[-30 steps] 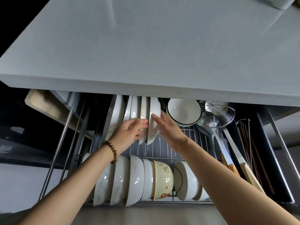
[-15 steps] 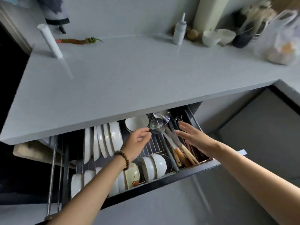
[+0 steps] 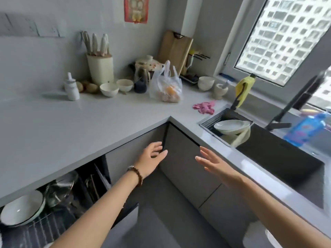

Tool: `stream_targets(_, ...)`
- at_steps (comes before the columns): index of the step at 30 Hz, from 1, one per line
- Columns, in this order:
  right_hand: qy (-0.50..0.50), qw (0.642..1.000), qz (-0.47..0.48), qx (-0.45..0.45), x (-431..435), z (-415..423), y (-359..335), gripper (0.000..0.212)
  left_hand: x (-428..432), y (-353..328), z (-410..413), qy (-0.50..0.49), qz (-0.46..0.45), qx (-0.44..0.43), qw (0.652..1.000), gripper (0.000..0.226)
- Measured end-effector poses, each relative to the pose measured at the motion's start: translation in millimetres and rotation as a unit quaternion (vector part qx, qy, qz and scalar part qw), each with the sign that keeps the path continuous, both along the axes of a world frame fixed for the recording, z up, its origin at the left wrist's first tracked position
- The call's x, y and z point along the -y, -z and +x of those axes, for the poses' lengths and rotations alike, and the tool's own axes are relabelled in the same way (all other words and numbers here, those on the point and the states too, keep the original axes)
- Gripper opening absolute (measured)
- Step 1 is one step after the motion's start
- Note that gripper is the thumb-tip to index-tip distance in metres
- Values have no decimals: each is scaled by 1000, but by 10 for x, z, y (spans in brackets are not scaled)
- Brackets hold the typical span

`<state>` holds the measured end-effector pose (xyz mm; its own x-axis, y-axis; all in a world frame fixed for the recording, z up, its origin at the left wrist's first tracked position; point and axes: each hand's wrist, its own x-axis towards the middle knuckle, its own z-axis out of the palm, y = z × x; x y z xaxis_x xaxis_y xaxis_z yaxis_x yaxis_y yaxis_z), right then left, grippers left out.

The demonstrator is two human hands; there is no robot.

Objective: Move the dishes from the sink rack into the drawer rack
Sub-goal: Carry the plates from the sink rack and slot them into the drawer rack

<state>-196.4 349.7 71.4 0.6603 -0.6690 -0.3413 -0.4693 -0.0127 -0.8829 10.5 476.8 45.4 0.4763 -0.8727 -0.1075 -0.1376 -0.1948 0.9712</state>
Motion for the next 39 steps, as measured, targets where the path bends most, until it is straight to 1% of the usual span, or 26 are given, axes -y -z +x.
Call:
stream_targets(3, 51, 999, -9, 11, 544, -456, -118, 94, 706, -72, -354, 42, -4, -2, 999, 49)
stream_targets(5, 83, 996, -8, 16, 881, -690, -124, 100, 1134, -91, -545, 73, 1, -3, 997, 50)
stream_targets(6, 95, 995, -7, 19, 1048, -783, -117, 98, 1347, -93, -622, 87, 4, -1, 996, 51)
stream_targets(9, 145, 989, -1, 30, 1567, -980, -70, 81, 2008, -45, -781, 127, 14, 6, 992, 53)
stream_targets(11, 177, 984, -5, 20, 1933, -1058, -7, 74, 2452, 12, -847, 155, 23, 9, 988, 54)
stream_targets(14, 217, 976, -20, 13, 2479, -1093, 114, 74, 3114, 100, -874, 184, 35, 13, 982, 56)
stream_targets(17, 252, 967, -28, 3, 3011, -1041, 209, 73, 3760, 197, -808, 198, 50, -2, 979, 57)
stream_targets(21, 287, 956, -50, -33, 3621, -976, 325, 73, 4424, 368, -750, 199, 81, -12, 977, 62)
stream_targets(27, 263, 955, -82, -108, 4633, -942, 545, 81, 5226, 802, -700, 195, 145, -23, 970, 75)
stream_targets(30, 230, 949, -125, -175, 5146, -925, 730, 82, 5585, 1038, -740, 189, 175, -35, 965, 81)
stream_targets(33, 178, 932, -191, -252, 5597, -872, 920, 82, 5890, 1265, -772, 188, 194, -46, 962, 89)
stream_targets(35, 131, 917, -227, -302, 5827, -827, 1052, 84, 6046, 1433, -762, 191, 221, -48, 955, 102)
stream_targets(37, 96, 902, -241, -345, 5996, -779, 1172, 87, 6149, 1597, -752, 198, 254, -53, 945, 111)
stream_targets(39, 76, 893, -246, -369, 6113, -740, 1287, 86, 6215, 1732, -763, 201, 281, -58, 937, 115)
